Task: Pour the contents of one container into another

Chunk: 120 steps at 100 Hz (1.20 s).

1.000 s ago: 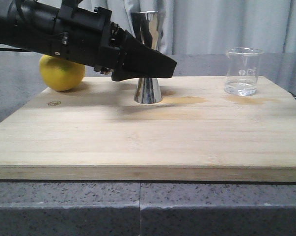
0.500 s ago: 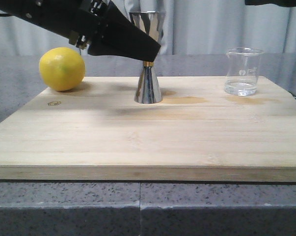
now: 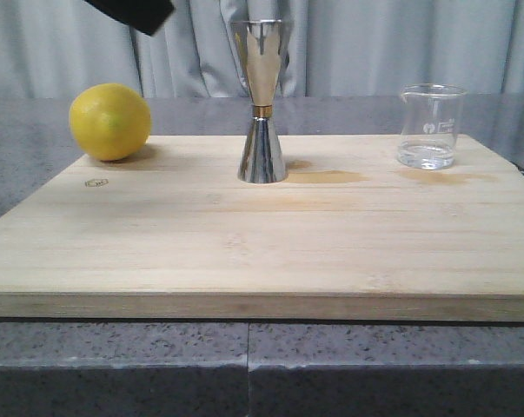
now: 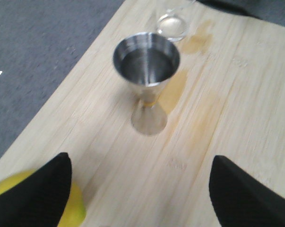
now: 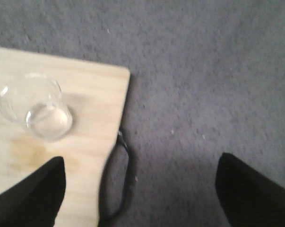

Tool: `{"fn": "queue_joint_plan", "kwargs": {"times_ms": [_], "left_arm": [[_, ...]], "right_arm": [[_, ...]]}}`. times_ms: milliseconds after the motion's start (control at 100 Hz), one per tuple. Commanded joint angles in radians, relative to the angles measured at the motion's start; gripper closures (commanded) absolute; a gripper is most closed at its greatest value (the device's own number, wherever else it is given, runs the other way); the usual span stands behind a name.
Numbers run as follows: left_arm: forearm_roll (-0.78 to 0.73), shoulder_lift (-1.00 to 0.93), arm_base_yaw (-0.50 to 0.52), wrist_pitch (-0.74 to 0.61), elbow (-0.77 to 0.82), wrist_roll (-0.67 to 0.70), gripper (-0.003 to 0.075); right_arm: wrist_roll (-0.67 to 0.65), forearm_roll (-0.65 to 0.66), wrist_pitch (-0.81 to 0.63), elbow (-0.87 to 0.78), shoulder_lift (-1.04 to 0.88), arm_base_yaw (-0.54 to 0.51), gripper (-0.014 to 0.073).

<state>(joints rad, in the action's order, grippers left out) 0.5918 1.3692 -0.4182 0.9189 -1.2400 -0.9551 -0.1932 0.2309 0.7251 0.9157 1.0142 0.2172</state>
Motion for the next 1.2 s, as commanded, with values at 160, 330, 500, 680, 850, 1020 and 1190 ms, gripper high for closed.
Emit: {"fn": "queue_joint_plan", "kwargs": {"times_ms": [160, 330, 500, 680, 850, 1020, 1190], "left_arm": [[-0.386, -0.151, 0.006, 0.171, -0.098, 0.522, 0.0165], [-0.592, -0.205, 0.006, 0.273, -0.084, 0.774, 0.0165], [-0.609, -0.292, 0.095, 0.285, 0.006, 0.855, 0.0165], [-0.592, -0.437, 0.248, 0.21, 0.153, 0.894, 0.0165], [-0.553, -0.567, 0.317, 0.093, 0.301, 0.898, 0.0165], [-0.537, -0.65, 0.32, -0.041, 0.392, 0.901, 0.0165], [-0.514, -0.659, 0.32, -0.116, 0.413, 0.901, 0.0261]], "right_arm": [[0.231, -0.184, 0.265, 0.104, -0.022, 0.0, 0.0009], [0.247, -0.191, 0.27, 0.104, -0.024, -0.033, 0.0009], [0.3, -0.262, 0.267, 0.092, -0.066, -0.149, 0.0009], [0.318, -0.318, 0.176, 0.01, -0.192, -0.248, 0.0009], [0.316, -0.32, 0.068, -0.094, -0.332, -0.251, 0.0009], [0.316, -0.32, -0.036, -0.15, -0.428, -0.251, 0.001], [0.316, -0.318, -0.072, -0.156, -0.465, -0.251, 0.015]]}}
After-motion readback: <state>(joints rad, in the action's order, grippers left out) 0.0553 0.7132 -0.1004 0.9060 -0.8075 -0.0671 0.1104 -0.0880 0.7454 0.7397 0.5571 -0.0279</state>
